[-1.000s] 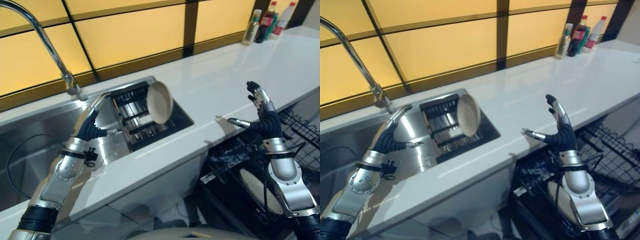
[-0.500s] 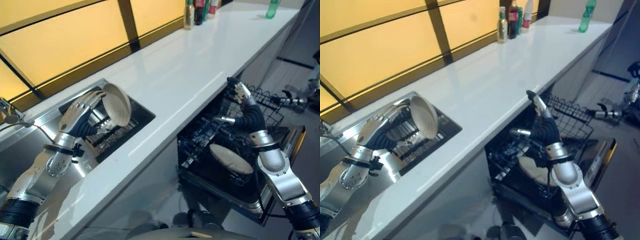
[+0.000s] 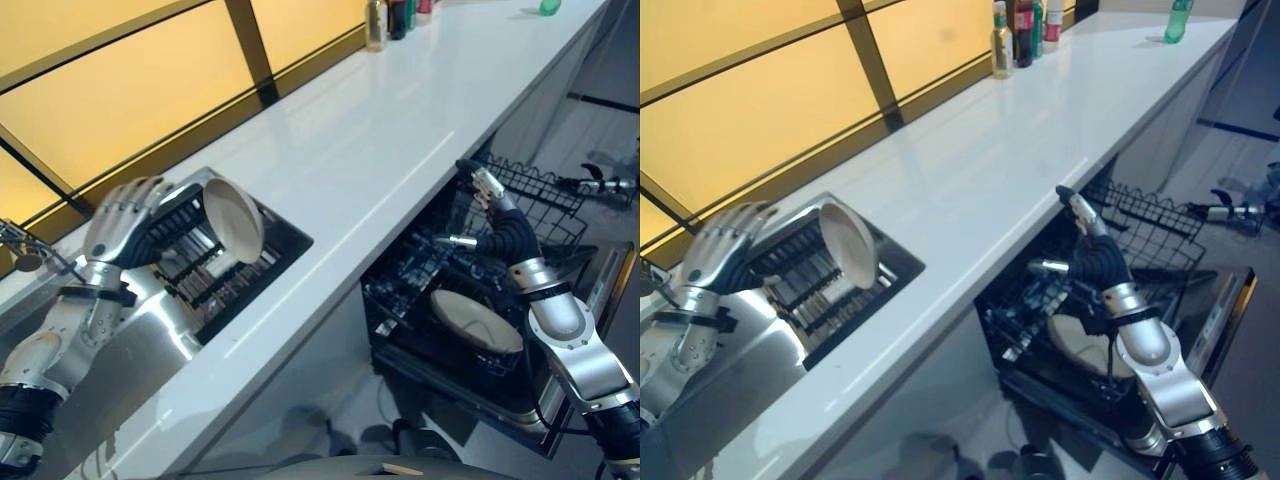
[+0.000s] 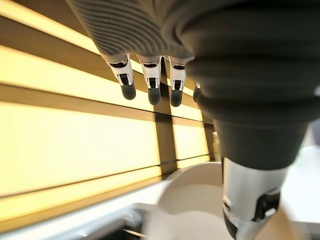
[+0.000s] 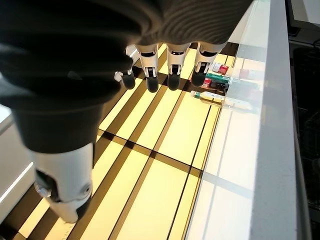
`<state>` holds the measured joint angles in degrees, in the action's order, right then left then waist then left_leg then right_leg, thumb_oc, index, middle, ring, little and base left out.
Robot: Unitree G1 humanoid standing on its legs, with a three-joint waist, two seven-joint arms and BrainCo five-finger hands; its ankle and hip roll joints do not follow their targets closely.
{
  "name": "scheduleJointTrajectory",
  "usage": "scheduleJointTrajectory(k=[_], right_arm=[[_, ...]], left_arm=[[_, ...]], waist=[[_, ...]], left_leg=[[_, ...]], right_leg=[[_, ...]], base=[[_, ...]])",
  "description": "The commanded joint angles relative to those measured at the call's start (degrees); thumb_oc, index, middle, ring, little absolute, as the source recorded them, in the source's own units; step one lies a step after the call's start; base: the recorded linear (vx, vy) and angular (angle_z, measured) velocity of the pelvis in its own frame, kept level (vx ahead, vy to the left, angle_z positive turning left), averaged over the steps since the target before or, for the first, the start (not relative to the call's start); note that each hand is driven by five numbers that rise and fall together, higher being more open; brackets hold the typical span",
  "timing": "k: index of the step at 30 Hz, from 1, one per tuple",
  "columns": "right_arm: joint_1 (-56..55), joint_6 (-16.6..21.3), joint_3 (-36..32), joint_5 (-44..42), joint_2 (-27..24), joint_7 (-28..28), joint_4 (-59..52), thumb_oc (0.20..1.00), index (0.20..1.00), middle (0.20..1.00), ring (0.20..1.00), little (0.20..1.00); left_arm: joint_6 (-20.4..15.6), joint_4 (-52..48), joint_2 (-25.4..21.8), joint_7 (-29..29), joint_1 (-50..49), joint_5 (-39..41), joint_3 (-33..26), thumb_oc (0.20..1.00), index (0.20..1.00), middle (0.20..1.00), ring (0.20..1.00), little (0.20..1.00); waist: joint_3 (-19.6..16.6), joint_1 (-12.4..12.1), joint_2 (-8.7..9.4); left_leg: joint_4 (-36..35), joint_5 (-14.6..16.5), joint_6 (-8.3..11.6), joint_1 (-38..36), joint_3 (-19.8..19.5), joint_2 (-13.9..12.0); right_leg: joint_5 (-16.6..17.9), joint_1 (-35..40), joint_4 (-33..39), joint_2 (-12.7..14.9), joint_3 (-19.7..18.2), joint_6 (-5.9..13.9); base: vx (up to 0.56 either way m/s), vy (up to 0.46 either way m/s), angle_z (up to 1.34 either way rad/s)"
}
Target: Pick up plates and place into dishwasher.
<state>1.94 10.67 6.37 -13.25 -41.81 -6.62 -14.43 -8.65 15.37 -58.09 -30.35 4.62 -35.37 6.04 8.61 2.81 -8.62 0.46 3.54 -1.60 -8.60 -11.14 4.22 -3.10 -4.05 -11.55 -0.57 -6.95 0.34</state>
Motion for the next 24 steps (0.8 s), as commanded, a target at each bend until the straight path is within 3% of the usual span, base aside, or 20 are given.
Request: scheduleJointTrajectory(k=[1, 10, 20, 24], right_arm=[[-1.17, 1.72, -2.08, -2.74, -2.84, 0.08, -1.29, 1.000, 1.000, 1.000, 1.000, 1.000], [-0.81, 0.61, -1.22, -3.19, -5.49, 1.57, -0.65, 1.000, 1.000, 1.000, 1.000, 1.000], [0.53, 0.20, -1.80, -4.50, -9.63, 3.88, 0.79, 1.000, 1.000, 1.000, 1.000, 1.000], [1.09, 0.26, -1.77, -4.56, -10.87, 5.35, 1.65, 1.000, 1.000, 1.000, 1.000, 1.000]], left_arm=[[3.48, 0.90, -4.65, -5.56, 1.45, -2.48, -1.27, 1.000, 1.000, 1.000, 1.000, 1.000], [7.28, 3.73, -4.17, -8.42, 5.51, -4.14, 4.89, 1.000, 1.000, 1.000, 1.000, 1.000], [5.92, 5.35, -0.90, -19.20, 11.31, -8.66, 10.56, 1.000, 1.000, 1.000, 1.000, 1.000], [8.06, 6.90, 0.41, -23.05, 14.12, -8.02, 13.05, 1.000, 1.000, 1.000, 1.000, 1.000]], waist=[[-2.92, 0.62, 2.18], [-0.77, 2.92, -0.15], [2.65, 6.06, -2.33], [3.26, 7.24, -3.25]], left_leg=[[-0.36, -1.07, 0.21, 5.16, 1.84, 2.59], [0.12, -0.42, -0.45, 4.95, 3.17, 3.68], [2.12, -0.45, -0.66, 6.98, 6.08, 4.87], [2.88, -0.39, -0.61, 7.80, 7.33, 5.16]], right_leg=[[-0.07, 4.38, 6.41, 2.30, 1.73, 3.67], [-0.64, 1.43, 2.66, 3.20, 0.72, 4.70], [-0.82, -2.90, -1.00, 3.57, -1.17, 5.26], [-0.65, -4.11, -1.45, 3.63, -1.95, 5.25]], base=[[0.08, 0.105, 0.05], [0.08, 0.132, 0.02], [0.08, 0.121, -0.16], [0.08, 0.112, -0.11]])
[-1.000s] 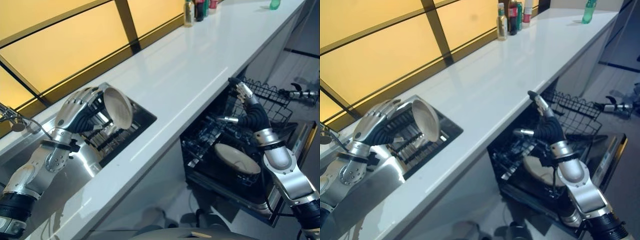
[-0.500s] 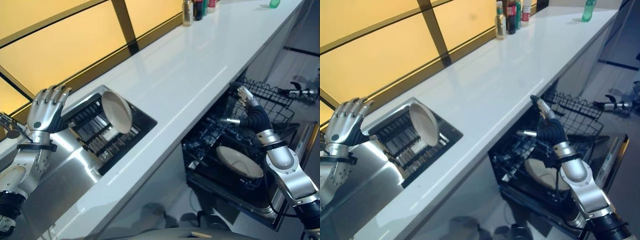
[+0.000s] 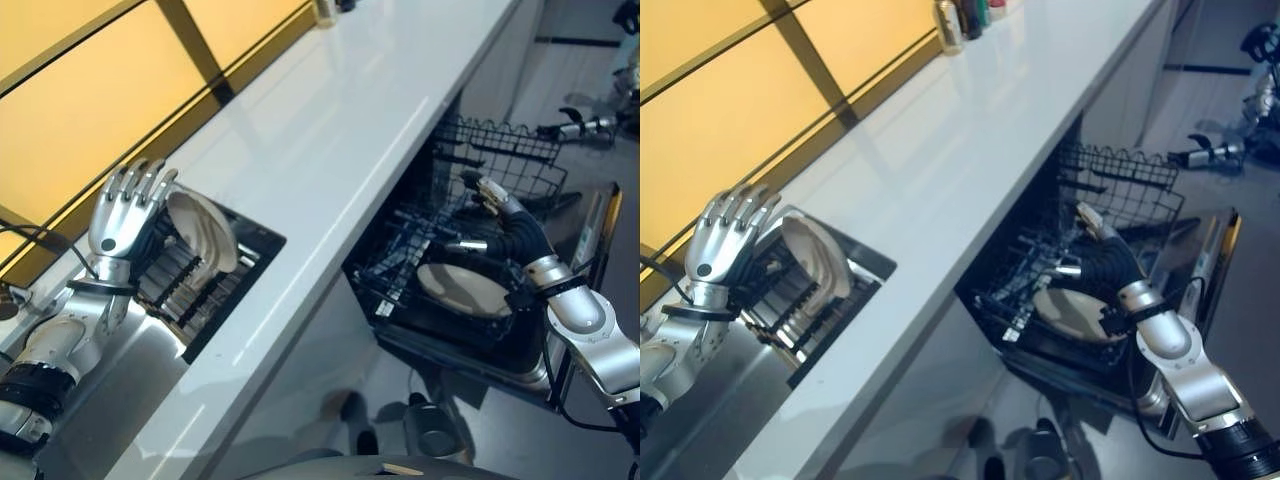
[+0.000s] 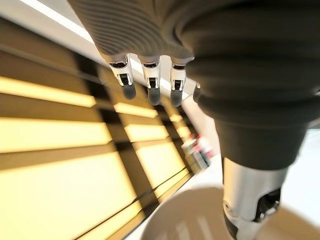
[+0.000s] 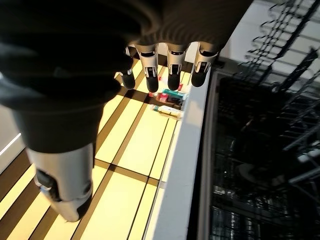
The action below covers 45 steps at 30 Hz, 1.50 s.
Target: Pick up plates and place into dishwasher.
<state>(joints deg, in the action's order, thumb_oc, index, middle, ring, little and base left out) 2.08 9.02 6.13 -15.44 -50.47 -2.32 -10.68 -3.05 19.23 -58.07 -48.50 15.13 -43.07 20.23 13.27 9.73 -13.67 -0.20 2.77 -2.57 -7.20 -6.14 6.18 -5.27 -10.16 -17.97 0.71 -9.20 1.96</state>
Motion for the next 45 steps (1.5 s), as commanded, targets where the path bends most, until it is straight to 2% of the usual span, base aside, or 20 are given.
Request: scheduleJointTrajectory(k=[1, 7, 10, 13, 15, 19, 24, 31, 45], right_arm=[[0.52, 2.21, -1.79, -2.25, -2.19, 1.67, -1.98, 1.000, 1.000, 1.000, 1.000, 1.000], [-0.86, 1.08, -4.12, -2.52, -3.68, 3.55, -2.34, 1.000, 1.000, 1.000, 1.000, 1.000], [-0.88, 0.17, -5.12, -3.07, -5.06, 5.14, -2.09, 1.000, 1.000, 1.000, 1.000, 1.000], [-0.72, -1.34, -6.03, -3.41, -6.66, 6.78, -2.91, 1.000, 1.000, 1.000, 1.000, 1.000], [-0.63, -2.11, -6.86, -3.28, -7.50, 7.58, -3.43, 1.000, 1.000, 1.000, 1.000, 1.000], [-0.24, -2.75, -7.64, -3.91, -8.79, 7.29, -3.57, 1.000, 1.000, 1.000, 1.000, 1.000], [-3.04, -1.03, -10.66, -3.41, -8.33, 8.83, -3.33, 1.000, 1.000, 1.000, 1.000, 1.000], [-5.86, -2.29, -14.33, -2.25, -7.43, 11.81, -4.41, 1.000, 1.000, 1.000, 1.000, 1.000], [-7.17, -4.29, -18.11, -0.54, -5.91, 15.09, -5.10, 1.000, 1.000, 1.000, 1.000, 1.000]], left_arm=[[2.99, 3.32, 0.36, -5.37, 3.90, 0.36, -1.04, 1.000, 1.000, 1.000, 1.000, 1.000], [5.52, 5.83, 2.92, -4.89, 5.21, -1.92, 0.31, 1.000, 1.000, 1.000, 1.000, 1.000], [4.88, 7.33, 4.40, -1.88, 5.32, -3.15, 1.36, 1.000, 1.000, 1.000, 1.000, 1.000], [3.33, 8.99, 5.52, 5.10, 5.60, -4.37, 3.86, 1.000, 1.000, 1.000, 1.000, 1.000], [1.12, 10.09, 5.80, 14.77, 5.84, -3.67, 6.32, 1.000, 1.000, 1.000, 1.000, 1.000], [-1.07, 11.85, 5.14, 19.31, 5.52, -1.09, 8.23, 1.000, 1.000, 1.000, 1.000, 1.000], [-2.18, 11.75, 4.26, 18.06, 3.70, -1.01, 6.72, 1.000, 1.000, 1.000, 1.000, 1.000], [-2.00, 12.16, 4.49, 16.27, 1.77, -2.50, 3.65, 1.000, 1.000, 1.000, 1.000, 1.000], [3.94, 16.17, 5.83, 15.13, -0.79, -6.70, 0.87, 1.000, 1.000, 1.000, 1.000, 1.000]], waist=[[-1.34, 0.58, 1.78], [-1.44, 1.85, 1.76], [-1.49, 2.42, 1.28], [-1.24, 3.21, 0.61], [-0.76, 3.74, 0.12], [0.51, 4.05, -0.27], [0.96, 3.76, -0.81], [0.39, 3.53, -1.81], [0.44, 3.17, -2.54]], left_leg=[[3.48, 0.40, 0.37, 6.33, 2.62, 3.16], [4.21, 0.52, 0.40, 5.92, 3.65, 3.55], [4.50, 0.51, 0.56, 5.43, 3.87, 3.84], [4.99, 0.34, 0.70, 5.55, 4.48, 3.97], [5.40, 0.11, 0.82, 6.14, 4.96, 3.98], [5.65, -0.22, 0.83, 6.68, 5.19, 3.93], [5.88, -0.56, 0.79, 7.05, 5.10, 4.27], [5.59, -0.89, 1.05, 5.54, 4.50, 4.88], [5.50, -1.22, 1.55, 4.83, 3.49, 5.31]], right_leg=[[1.55, 1.97, 5.00, 2.38, 0.22, 3.70], [1.62, 2.08, 4.72, 2.71, 0.20, 3.67], [1.59, 2.27, 4.43, 2.79, -0.01, 3.70], [1.61, 1.89, 4.00, 2.80, -0.42, 3.67], [1.65, 1.11, 3.55, 2.70, -0.79, 3.66], [1.95, 0.27, 3.17, 2.40, -1.25, 3.58], [1.90, 0.23, 3.06, 2.65, -0.60, 3.45], [1.40, 2.40, 3.34, 3.95, 1.12, 3.27], [0.92, 3.00, 2.65, 4.79, 2.71, 3.02]], base=[[0.10, 0.058, -0.11], [0.11, 0.069, -0.15], [0.11, 0.103, -0.03], [0.05, 0.101, -0.02], [0.00, 0.083, -0.09], [-0.02, 0.047, -0.03], [-0.02, 0.042, 0.03], [0.03, 0.060, 0.12], [0.00, 0.038, 0.10]])
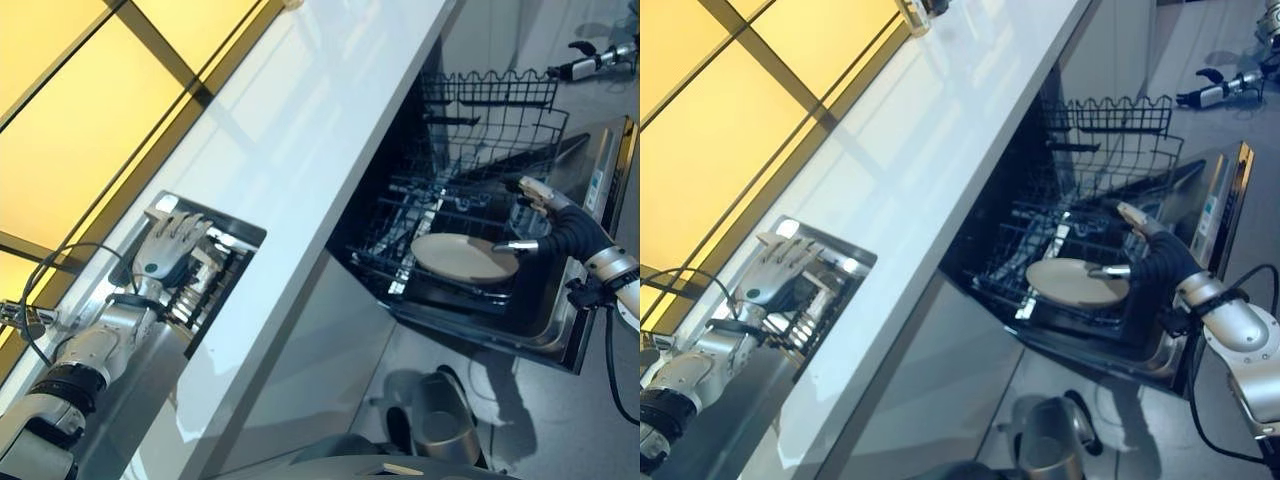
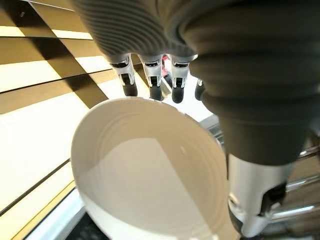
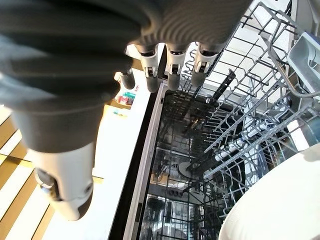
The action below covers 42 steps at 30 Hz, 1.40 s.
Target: Pick up plates and place into dishwasher.
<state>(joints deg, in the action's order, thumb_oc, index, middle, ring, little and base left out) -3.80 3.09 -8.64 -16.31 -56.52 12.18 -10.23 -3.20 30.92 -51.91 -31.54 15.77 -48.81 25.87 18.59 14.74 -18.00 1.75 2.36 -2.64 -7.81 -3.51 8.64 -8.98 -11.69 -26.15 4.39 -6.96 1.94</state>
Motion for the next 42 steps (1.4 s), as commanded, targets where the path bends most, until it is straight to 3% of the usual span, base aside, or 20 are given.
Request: scheduleJointTrajectory(k=[1, 7, 12, 14, 17, 23, 29, 34, 37, 38, 39, 40, 42], right_arm=[[-1.30, 1.54, -3.51, 0.18, 0.09, 0.74, -5.53, 1.000, 1.000, 1.000, 1.000, 1.000], [-1.05, 1.15, -3.47, 0.65, 0.45, 1.46, -5.00, 1.000, 1.000, 1.000, 1.000, 1.000], [-0.75, 0.09, -3.78, 1.50, 0.30, 1.68, -5.05, 1.000, 1.000, 1.000, 1.000, 1.000], [-0.27, -0.49, -3.66, 1.44, -0.09, 1.58, -5.07, 1.000, 1.000, 1.000, 1.000, 1.000], [0.89, -1.17, -3.23, 0.89, -0.76, 1.63, -4.86, 1.000, 1.000, 1.000, 1.000, 1.000], [4.39, -1.27, -1.67, 0.45, -1.75, 0.83, -4.13, 1.000, 1.000, 1.000, 1.000, 1.000], [5.37, -1.43, -1.69, 0.79, -1.70, 0.78, -3.40, 1.000, 1.000, 1.000, 1.000, 1.000], [4.89, 0.05, -1.68, 1.16, -0.40, 0.62, -2.96, 1.000, 1.000, 1.000, 1.000, 1.000], [3.76, 0.70, -2.32, 1.47, 0.92, 0.25, -3.26, 1.000, 1.000, 1.000, 1.000, 1.000], [3.56, 1.01, -2.41, 1.47, 1.33, 0.28, -3.15, 1.000, 1.000, 1.000, 1.000, 1.000], [3.29, 1.35, -2.71, 1.16, 1.82, 0.49, -3.08, 1.000, 1.000, 1.000, 1.000, 1.000], [3.03, 1.63, -2.88, 1.02, 2.29, 0.75, -3.17, 1.000, 1.000, 1.000, 1.000, 1.000], [2.32, 2.55, -2.83, 1.67, 3.81, 1.17, -3.21, 1.000, 1.000, 1.000, 1.000, 1.000]], left_arm=[[4.99, 4.92, -0.42, -2.69, -1.46, -0.90, -5.05, 1.000, 1.000, 1.000, 1.000, 1.000], [9.56, 7.31, 1.04, -10.78, -0.86, -0.42, -6.13, 1.000, 1.000, 1.000, 1.000, 1.000], [11.97, 8.40, 3.25, -11.38, -0.07, -1.78, -5.50, 1.000, 1.000, 1.000, 1.000, 1.000], [12.94, 9.06, 3.78, -9.61, 0.71, -1.62, -4.83, 0.200, 0.200, 0.200, 0.200, 0.200], [15.21, 10.82, 4.74, -5.15, 2.32, -0.77, -2.89, 0.200, 0.200, 0.200, 0.200, 0.200], [15.78, 14.83, 6.28, -4.82, 6.63, -0.41, -0.33, 0.200, 0.200, 0.200, 0.200, 0.200], [14.50, 16.67, 6.83, -7.11, 9.16, 0.40, 0.21, 0.200, 0.200, 0.200, 0.200, 0.200], [13.01, 16.45, 7.35, -10.58, 9.32, 10.61, -1.26, 0.200, 0.200, 0.200, 0.200, 0.200], [12.13, 14.93, 7.96, -12.88, 8.48, 11.35, -2.52, 0.200, 0.200, 0.200, 0.200, 0.200], [11.87, 14.79, 8.17, -13.90, 8.25, 11.66, -3.04, 0.432, 0.432, 0.432, 0.432, 0.432], [11.69, 14.62, 8.23, -14.52, 8.16, 11.64, -3.76, 0.918, 0.918, 0.918, 0.918, 0.918], [11.61, 14.26, 8.11, -14.65, 8.04, 12.45, -4.31, 1.000, 1.000, 1.000, 1.000, 1.000], [10.80, 13.76, 8.03, -14.51, 7.82, 13.72, -5.45, 1.000, 1.000, 1.000, 1.000, 1.000]], waist=[[-4.87, -1.86, 1.77], [-4.66, -1.81, 1.98], [-4.06, -1.60, 2.11], [-3.61, -1.49, 2.21], [-3.00, -1.24, 2.41], [-1.29, -0.93, 3.26], [-0.37, -0.89, 3.88], [0.00, -1.24, 4.34], [-0.37, -1.78, 4.62], [-0.63, -1.90, 4.71], [-1.09, -2.08, 4.84], [-1.55, -2.24, 4.86], [-2.66, -2.59, 4.86]], left_leg=[[3.53, -0.84, 1.63, 5.38, 0.84, 2.86], [3.81, -1.06, 1.84, 5.24, 0.67, 2.91], [4.07, -1.46, 1.98, 5.54, 0.56, 3.00], [4.44, -1.57, 1.95, 5.97, 0.66, 2.98], [4.88, -1.96, 2.04, 7.07, 1.15, 2.76], [5.89, -2.50, 2.07, 9.60, 1.84, 2.59], [6.38, -3.07, 2.05, 10.57, 1.92, 2.59], [7.01, -3.03, 2.02, 11.26, 1.97, 2.36], [6.69, -3.17, 1.91, 11.22, 1.52, 2.25], [6.45, -3.26, 1.89, 11.07, 1.37, 2.19], [6.13, -3.26, 1.86, 10.83, 1.17, 2.12], [5.76, -3.28, 1.86, 10.57, 0.95, 2.07], [4.93, -3.30, 1.96, 9.67, 0.53, 1.91]], right_leg=[[4.60, 4.52, 10.76, 1.14, 0.57, 3.01], [4.58, 4.42, 10.04, 1.28, 0.90, 2.87], [4.83, 3.70, 9.26, 1.15, 0.57, 2.79], [4.97, 2.91, 8.63, 1.01, 0.31, 2.78], [5.26, 1.31, 7.68, 0.59, -0.24, 2.71], [6.04, -1.73, 6.57, -0.25, -1.17, 2.51], [6.73, -2.64, 6.14, -0.33, -1.12, 2.32], [6.59, -3.05, 5.59, -0.30, -0.89, 2.27], [6.34, -2.75, 5.62, -0.16, -0.08, 2.10], [6.25, -2.47, 5.75, -0.13, 0.18, 2.04], [6.10, -2.10, 5.96, -0.11, 0.44, 1.99], [5.94, -1.71, 6.22, -0.04, 0.72, 1.98], [5.46, -0.36, 6.83, 0.28, 1.52, 1.92]], base=[[0.00, 0.033, 0.06], [0.02, 0.032, 0.06], [0.03, 0.046, 0.11], [0.01, 0.044, -0.01], [-0.02, 0.037, -0.08], [-0.06, 0.020, -0.05], [-0.01, 0.002, 0.00], [-0.03, -0.018, 0.01], [-0.08, -0.046, 0.05], [-0.08, -0.055, 0.10], [-0.08, -0.055, 0.12], [-0.08, -0.055, 0.13], [-0.07, -0.052, 0.16]])
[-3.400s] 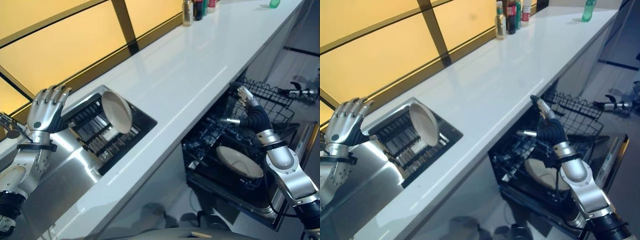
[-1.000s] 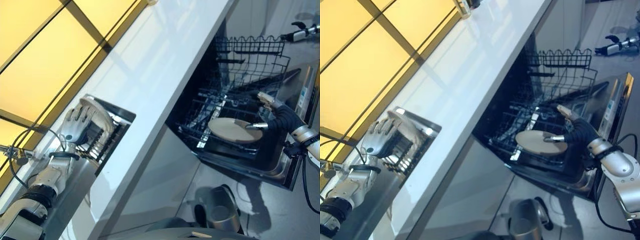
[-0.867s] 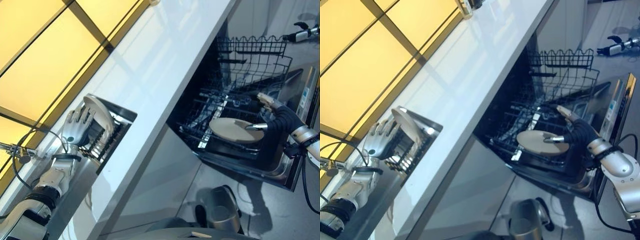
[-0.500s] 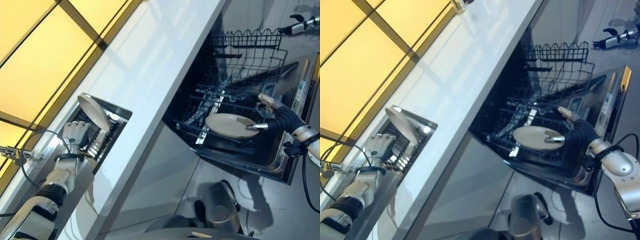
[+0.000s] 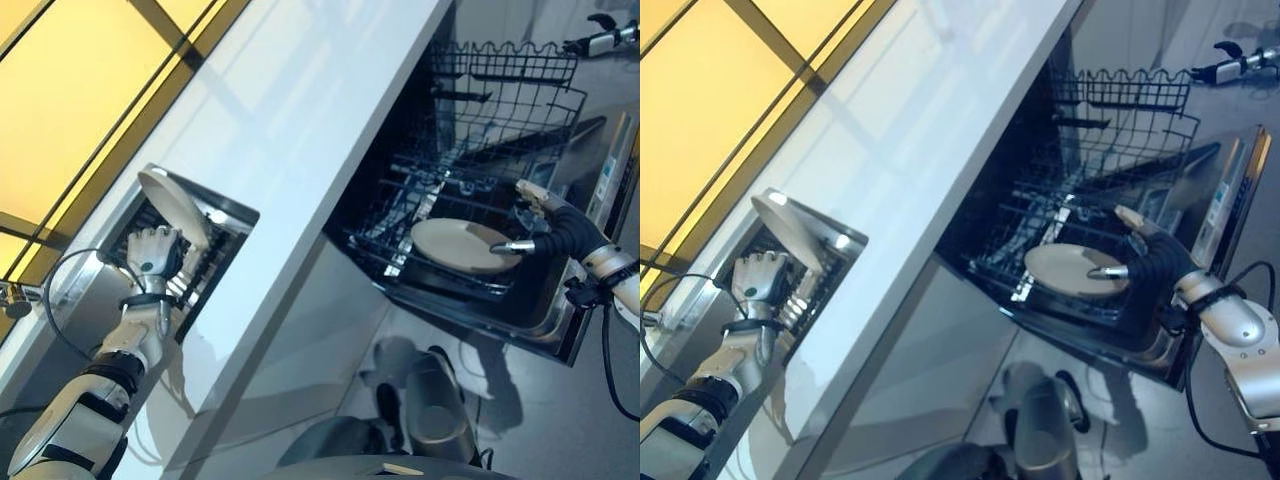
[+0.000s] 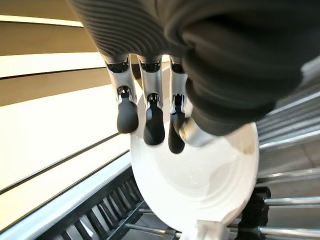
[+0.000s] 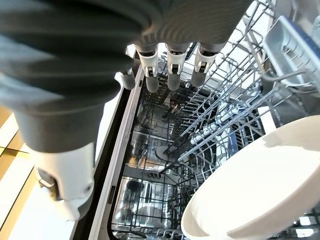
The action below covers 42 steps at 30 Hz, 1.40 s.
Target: Pick up plates and place into dishwasher.
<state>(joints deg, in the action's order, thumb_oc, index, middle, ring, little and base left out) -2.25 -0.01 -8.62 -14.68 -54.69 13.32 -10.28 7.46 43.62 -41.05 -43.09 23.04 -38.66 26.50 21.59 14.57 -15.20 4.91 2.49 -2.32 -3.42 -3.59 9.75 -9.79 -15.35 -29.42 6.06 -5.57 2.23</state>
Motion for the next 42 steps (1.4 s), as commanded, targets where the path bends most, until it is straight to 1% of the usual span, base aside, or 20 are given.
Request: scheduleJointTrajectory(k=[1, 3, 6, 8, 10, 13, 14, 16, 18, 21, 25, 27, 30, 34, 36, 37, 39, 40, 41, 42], right_arm=[[0.55, 5.88, -2.78, 0.35, 2.59, 0.20, -3.29, 1.000, 1.000, 1.000, 1.000, 1.000], [0.50, 6.55, -2.13, 1.75, 4.07, 0.49, -3.47, 1.000, 1.000, 1.000, 1.000, 1.000], [0.69, 6.91, -1.03, 3.67, 6.16, 0.52, -4.24, 1.000, 1.000, 1.000, 1.000, 1.000], [0.55, 7.07, -1.15, 4.10, 6.97, 0.79, -5.24, 1.000, 1.000, 1.000, 1.000, 1.000], [0.61, 7.87, -0.94, 4.59, 7.91, 1.25, -5.93, 1.000, 1.000, 1.000, 1.000, 1.000], [1.25, 8.17, -0.87, 3.23, 8.54, 2.18, -6.27, 1.000, 1.000, 1.000, 1.000, 1.000], [1.59, 7.99, -0.66, 3.35, 8.97, 2.51, -6.33, 1.000, 1.000, 1.000, 1.000, 1.000], [2.31, 7.62, 0.01, 3.29, 9.30, 2.84, -6.27, 1.000, 1.000, 1.000, 1.000, 1.000], [3.59, 7.04, 1.22, 2.90, 9.61, 3.62, -6.04, 1.000, 1.000, 1.000, 1.000, 1.000], [4.34, 5.96, 2.64, 2.95, 10.12, 4.29, -5.61, 1.000, 1.000, 1.000, 1.000, 1.000], [3.95, 4.61, 2.78, 1.52, 9.11, 5.50, -5.09, 1.000, 1.000, 1.000, 1.000, 1.000], [3.70, 4.05, 2.69, 0.76, 8.21, 5.41, -4.83, 1.000, 1.000, 1.000, 1.000, 1.000], [4.14, 4.04, 3.90, 0.21, 7.24, 3.83, -4.03, 1.000, 1.000, 1.000, 1.000, 1.000], [4.16, 5.06, 6.64, 0.99, 7.45, 0.70, -2.76, 1.000, 1.000, 1.000, 1.000, 1.000], [4.42, 5.86, 8.46, 1.71, 7.74, -1.94, -2.43, 1.000, 1.000, 1.000, 1.000, 1.000], [4.69, 6.11, 8.98, 1.86, 7.82, -2.50, -2.15, 1.000, 1.000, 1.000, 1.000, 1.000], [7.43, 7.50, 12.65, 1.83, 8.71, -7.23, -0.87, 1.000, 1.000, 1.000, 1.000, 1.000], [8.74, 8.11, 13.92, 1.96, 9.22, -8.65, -0.19, 1.000, 1.000, 1.000, 1.000, 1.000], [11.08, 8.92, 16.07, 2.35, 9.85, -11.11, 0.57, 1.000, 1.000, 1.000, 1.000, 1.000], [12.92, 8.99, 17.44, 2.27, 10.09, -12.50, 1.00, 1.000, 1.000, 1.000, 1.000, 1.000]], left_arm=[[-0.13, 0.68, -2.82, -2.79, 0.38, 3.80, -6.59, 1.000, 1.000, 1.000, 1.000, 1.000], [-1.61, 0.09, -2.80, -2.37, 0.05, 7.32, -7.76, 1.000, 1.000, 1.000, 1.000, 1.000], [-3.67, -1.09, -2.36, -1.54, -0.87, 9.51, -9.57, 1.000, 1.000, 1.000, 1.000, 1.000], [-4.18, -2.16, -2.08, -1.22, -2.07, 9.31, -10.98, 1.000, 1.000, 1.000, 1.000, 1.000], [-4.02, -2.90, -2.18, -0.89, -3.18, 9.97, -11.94, 1.000, 1.000, 1.000, 1.000, 1.000], [-4.33, -4.02, -2.77, -0.40, -5.01, 9.92, -13.68, 1.000, 1.000, 1.000, 1.000, 1.000], [-4.19, -4.35, -2.75, -0.27, -5.55, 9.46, -14.13, 1.000, 1.000, 1.000, 1.000, 1.000], [-4.20, -4.63, -2.80, 0.20, -6.08, 8.85, -14.71, 1.000, 1.000, 1.000, 1.000, 1.000], [-4.48, -4.31, -2.79, 0.69, -6.70, 7.57, -15.23, 1.000, 1.000, 1.000, 1.000, 1.000], [-4.71, -4.35, -3.53, 1.85, -7.60, 6.26, -15.80, 1.000, 1.000, 1.000, 1.000, 1.000], [-4.98, -5.10, -5.08, 2.72, -9.23, 5.74, -16.69, 1.000, 1.000, 1.000, 1.000, 1.000], [-5.15, -5.70, -5.58, 2.68, -10.20, 5.37, -17.14, 1.000, 1.000, 1.000, 1.000, 1.000], [-5.61, -6.11, -6.60, 2.11, -10.89, 5.27, -17.93, 1.000, 1.000, 1.000, 1.000, 1.000], [-6.35, -7.13, -9.37, 2.31, -10.50, 5.33, -19.24, 1.000, 1.000, 1.000, 1.000, 1.000], [-6.54, -7.84, -11.57, 2.06, -9.26, 6.07, -19.39, 1.000, 1.000, 1.000, 1.000, 1.000], [-6.52, -7.90, -12.08, 2.10, -8.83, 6.27, -19.37, 1.000, 1.000, 1.000, 1.000, 1.000], [-6.33, -7.92, -16.64, 1.67, -4.03, 8.21, -18.16, 1.000, 1.000, 1.000, 1.000, 1.000], [-6.05, -7.72, -18.20, 1.42, -2.06, 8.97, -17.44, 1.000, 1.000, 1.000, 1.000, 1.000], [-5.27, -7.71, -20.99, 1.49, 1.47, 10.46, -16.21, 1.000, 1.000, 1.000, 1.000, 1.000], [-4.86, -7.29, -22.76, 1.62, 4.33, 11.34, -15.01, 1.000, 1.000, 1.000, 1.000, 1.000]], waist=[[-6.10, -2.56, 2.09], [-7.18, -3.04, 2.24], [-8.66, -3.81, 2.78], [-9.56, -4.29, 3.38], [-10.90, -4.99, 4.43], [-13.09, -6.32, 6.71], [-13.84, -6.88, 7.65], [-14.70, -7.52, 8.78], [-15.89, -8.49, 10.31], [-17.11, -9.44, 11.64], [-17.42, -10.17, 12.82], [-16.87, -10.58, 13.33], [-14.98, -11.16, 14.01], [-12.08, -11.89, 15.11], [-10.11, -12.48, 15.97], [-9.77, -12.66, 16.21], [-5.99, -13.33, 18.40], [-4.88, -13.54, 19.16], [-3.06, -13.75, 20.26], [-2.03, -13.85, 20.91]], left_leg=[[1.48, -3.39, 1.69, 4.85, 0.37, 0.77], [0.85, -3.13, 1.74, 3.82, -0.14, 0.69], [-0.07, -2.77, 1.76, 2.41, -1.02, 0.45], [-0.83, -2.67, 1.74, 1.61, -1.72, 0.24], [-1.82, -2.64, 1.69, 0.92, -2.62, 0.00], [-2.76, -2.38, 1.54, 0.11, -4.17, -0.47], [-2.80, -2.18, 1.48, -0.07, -4.62, -0.59], [-2.73, -1.87, 1.38, -0.36, -5.13, -0.73], [-2.61, -1.30, 1.29, -0.77, -5.62, -1.03], [-2.40, -0.59, 1.16, -1.32, -6.18, -1.24], [-2.39, -0.23, 1.06, -1.68, -6.60, -1.70], [-2.12, -0.20, 0.99, -1.42, -6.77, -1.93], [-1.48, -0.11, 0.60, -0.42, -6.41, -2.28], [0.20, 0.14, -0.18, 1.75, -5.50, -2.61], [1.66, 0.31, -0.61, 4.06, -4.81, -2.87], [1.99, 0.35, -0.69, 4.69, -4.57, -2.93], [4.26, 0.47, -1.02, 9.21, -3.73, -3.41], [5.22, 0.60, -1.11, 11.01, -3.44, -3.61], [6.34, 0.67, -1.25, 13.67, -3.11, -4.02], [6.91, 0.73, -1.32, 15.36, -2.87, -4.26]], right_leg=[[6.08, 3.98, 10.45, -1.21, 0.54, 1.64], [5.63, 5.64, 11.38, -0.81, 1.47, 1.66], [5.17, 8.06, 12.79, -0.52, 2.62, 1.75], [4.92, 9.52, 13.83, -0.57, 3.15, 1.75], [4.78, 10.94, 14.89, -0.94, 3.48, 1.78], [4.82, 12.64, 16.20, -1.62, 3.95, 1.76], [4.93, 13.21, 16.58, -1.90, 4.10, 1.74], [5.01, 14.05, 17.14, -2.21, 4.28, 1.66], [5.11, 15.07, 17.77, -2.70, 4.44, 1.50], [5.27, 16.16, 18.31, -3.26, 4.15, 1.49], [5.09, 16.96, 19.20, -3.74, 3.92, 1.45], [4.82, 16.85, 19.34, -3.95, 3.87, 1.38], [4.74, 15.61, 18.91, -4.24, 3.67, 1.44], [5.31, 13.36, 17.98, -4.92, 2.81, 1.80], [5.90, 11.26, 17.21, -5.30, 2.25, 2.05], [6.09, 10.66, 17.03, -5.40, 2.05, 2.10], [7.27, 6.80, 16.11, -6.29, 1.20, 2.15], [7.68, 5.35, 15.77, -6.55, 1.06, 2.18], [8.34, 3.15, 15.32, -7.02, 1.04, 2.21], [8.75, 1.66, 15.05, -7.37, 0.96, 2.26]], base=[[-0.07, -0.060, 0.19], [-0.09, -0.073, 0.21], [-0.12, -0.094, 0.21], [-0.13, -0.105, 0.10], [-0.15, -0.136, 0.19], [-0.13, -0.182, 0.12], [-0.11, -0.183, 0.09], [-0.09, -0.152, 0.11], [-0.06, -0.127, 0.06], [0.04, -0.069, -0.01], [0.11, -0.022, -0.03], [0.10, 0.002, -0.02], [0.07, 0.017, -0.05], [0.06, -0.009, -0.11], [-0.02, -0.036, -0.19], [-0.10, -0.099, -0.16], [-0.19, -0.164, -0.07], [-0.29, -0.172, -0.14], [-0.29, -0.135, -0.18], [-0.36, -0.122, -0.15]])
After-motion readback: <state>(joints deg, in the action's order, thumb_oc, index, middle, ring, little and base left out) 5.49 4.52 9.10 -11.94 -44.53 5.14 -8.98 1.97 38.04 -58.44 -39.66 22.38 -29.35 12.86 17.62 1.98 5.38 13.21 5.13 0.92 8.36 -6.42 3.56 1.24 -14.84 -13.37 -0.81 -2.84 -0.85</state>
